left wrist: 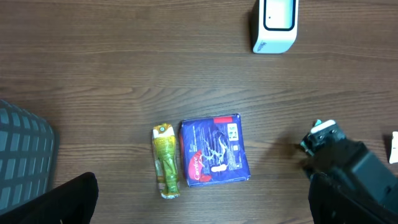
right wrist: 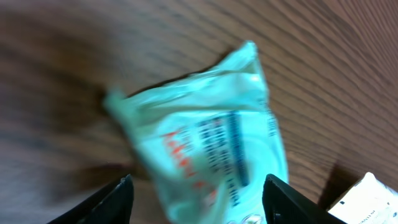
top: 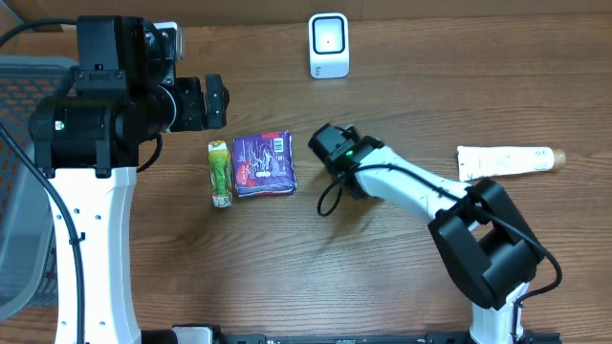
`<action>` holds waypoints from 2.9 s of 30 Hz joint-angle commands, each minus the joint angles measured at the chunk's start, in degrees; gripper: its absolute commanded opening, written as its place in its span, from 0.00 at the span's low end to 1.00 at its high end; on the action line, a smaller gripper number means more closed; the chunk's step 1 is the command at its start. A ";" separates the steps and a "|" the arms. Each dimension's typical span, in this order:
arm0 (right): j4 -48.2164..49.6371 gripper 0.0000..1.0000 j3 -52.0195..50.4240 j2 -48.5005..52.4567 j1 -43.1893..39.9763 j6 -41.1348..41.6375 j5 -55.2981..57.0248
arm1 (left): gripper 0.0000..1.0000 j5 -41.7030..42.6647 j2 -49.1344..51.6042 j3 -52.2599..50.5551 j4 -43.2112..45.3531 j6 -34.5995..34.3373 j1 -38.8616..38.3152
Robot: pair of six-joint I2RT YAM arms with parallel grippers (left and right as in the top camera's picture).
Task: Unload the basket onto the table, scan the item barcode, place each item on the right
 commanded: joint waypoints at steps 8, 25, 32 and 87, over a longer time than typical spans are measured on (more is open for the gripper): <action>0.85 0.57 -0.09 0.22 -5.42 -0.24 -9.20 | 1.00 -0.02 0.44 0.57 0.00 0.50 -0.13; 1.18 0.53 -0.17 3.65 -5.51 -0.22 -10.86 | 1.00 0.00 0.44 0.57 0.00 0.48 -0.13; 0.50 0.12 -0.17 4.20 -5.49 -0.20 -13.00 | 1.00 0.00 0.44 0.57 0.00 0.48 -0.13; 9.66 0.36 -6.69 0.39 -28.59 5.86 -64.17 | 0.99 -0.02 0.44 0.57 -0.02 0.48 -0.13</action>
